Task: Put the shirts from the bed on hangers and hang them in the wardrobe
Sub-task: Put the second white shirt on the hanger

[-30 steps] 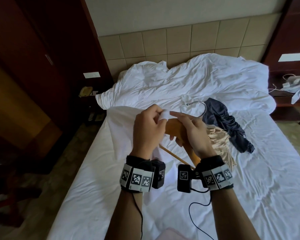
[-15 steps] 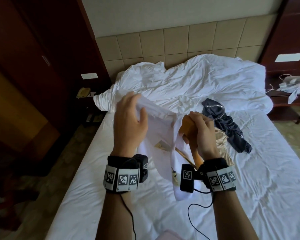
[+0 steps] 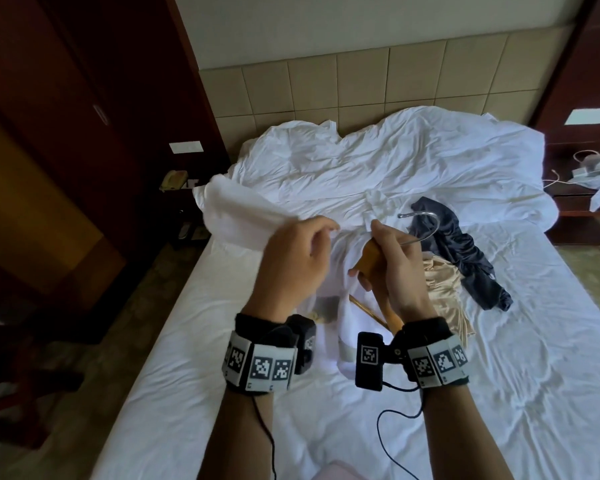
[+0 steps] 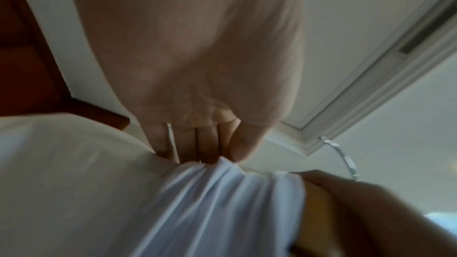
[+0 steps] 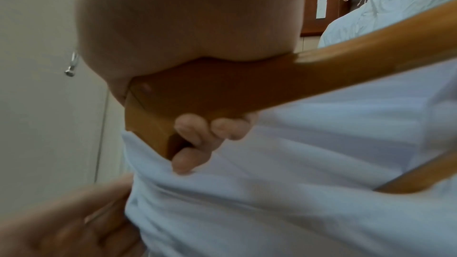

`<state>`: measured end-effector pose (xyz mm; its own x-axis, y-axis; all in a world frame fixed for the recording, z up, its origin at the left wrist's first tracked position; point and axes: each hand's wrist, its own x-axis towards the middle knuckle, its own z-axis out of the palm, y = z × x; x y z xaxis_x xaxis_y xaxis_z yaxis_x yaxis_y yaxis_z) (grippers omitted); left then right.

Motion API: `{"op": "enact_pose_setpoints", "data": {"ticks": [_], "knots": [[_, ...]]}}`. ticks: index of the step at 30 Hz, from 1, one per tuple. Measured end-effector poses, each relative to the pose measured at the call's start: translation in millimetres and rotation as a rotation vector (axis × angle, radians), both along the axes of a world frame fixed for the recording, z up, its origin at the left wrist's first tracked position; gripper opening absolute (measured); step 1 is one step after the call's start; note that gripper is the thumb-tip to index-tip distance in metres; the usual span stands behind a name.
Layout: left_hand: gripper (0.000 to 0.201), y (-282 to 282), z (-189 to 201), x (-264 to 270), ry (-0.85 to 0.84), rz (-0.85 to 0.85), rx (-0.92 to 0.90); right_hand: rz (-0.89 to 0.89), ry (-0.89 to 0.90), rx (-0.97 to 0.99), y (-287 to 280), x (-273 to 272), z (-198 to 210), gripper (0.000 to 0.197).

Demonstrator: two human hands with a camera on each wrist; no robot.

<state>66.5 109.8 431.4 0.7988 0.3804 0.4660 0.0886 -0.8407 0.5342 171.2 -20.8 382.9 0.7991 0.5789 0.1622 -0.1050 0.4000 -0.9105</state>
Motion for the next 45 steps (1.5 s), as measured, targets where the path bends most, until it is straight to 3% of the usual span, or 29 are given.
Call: {"op": "enact_pose_setpoints", "data": {"ticks": [5,9,12,19,22,24,27,30,34,38,42,45], "knots": [[0.031,-16.5,8.5,1.5,-0.108,-0.135,-0.198,-0.013,0.0,-0.014,1.0,2.0,-4.5,0.055],[0.035,16.0,6.2,-6.7,-0.235,0.194,-0.008,-0.048,0.053,0.046,-6.8,7.5,-0.5,0.057],[0.035,34.9,-1.0,-12.6,-0.168,0.35,0.093,-0.058,0.063,0.07,-10.7,9.6,-0.1,0.056],[0.026,-9.8,3.7,-2.2,-0.026,-0.035,-0.107,-0.036,-0.014,-0.013,-6.0,6.4,2.2,0.052],[0.025,-19.1,9.2,2.5,-0.04,-0.096,-0.134,-0.023,-0.003,-0.021,-6.7,4.8,3.0,0.051],[0.025,-12.1,11.1,0.4,-0.104,-0.083,-0.154,0.002,0.029,0.004,-9.7,6.1,3.7,0.05],[0.028,8.6,11.8,-6.5,-0.177,0.082,0.044,0.03,0.053,0.018,-15.7,8.7,5.9,0.053],[0.038,24.2,8.5,-10.2,-0.081,0.195,0.187,0.045,0.068,0.027,-19.7,7.6,9.5,0.054],[0.062,16.3,1.3,-6.2,0.103,0.149,0.334,0.106,0.008,-0.006,-18.3,4.1,15.9,0.06],[0.071,-6.7,0.1,0.9,0.256,0.082,0.12,0.199,-0.116,-0.089,-10.5,0.8,15.8,0.07],[0.086,-12.0,-1.8,3.9,0.202,0.088,0.168,0.269,-0.121,-0.154,-4.3,-1.2,10.9,0.074],[0.068,-8.7,-3.2,0.8,0.091,0.163,0.182,0.407,-0.071,-0.173,-7.1,1.1,11.0,0.082]]}}
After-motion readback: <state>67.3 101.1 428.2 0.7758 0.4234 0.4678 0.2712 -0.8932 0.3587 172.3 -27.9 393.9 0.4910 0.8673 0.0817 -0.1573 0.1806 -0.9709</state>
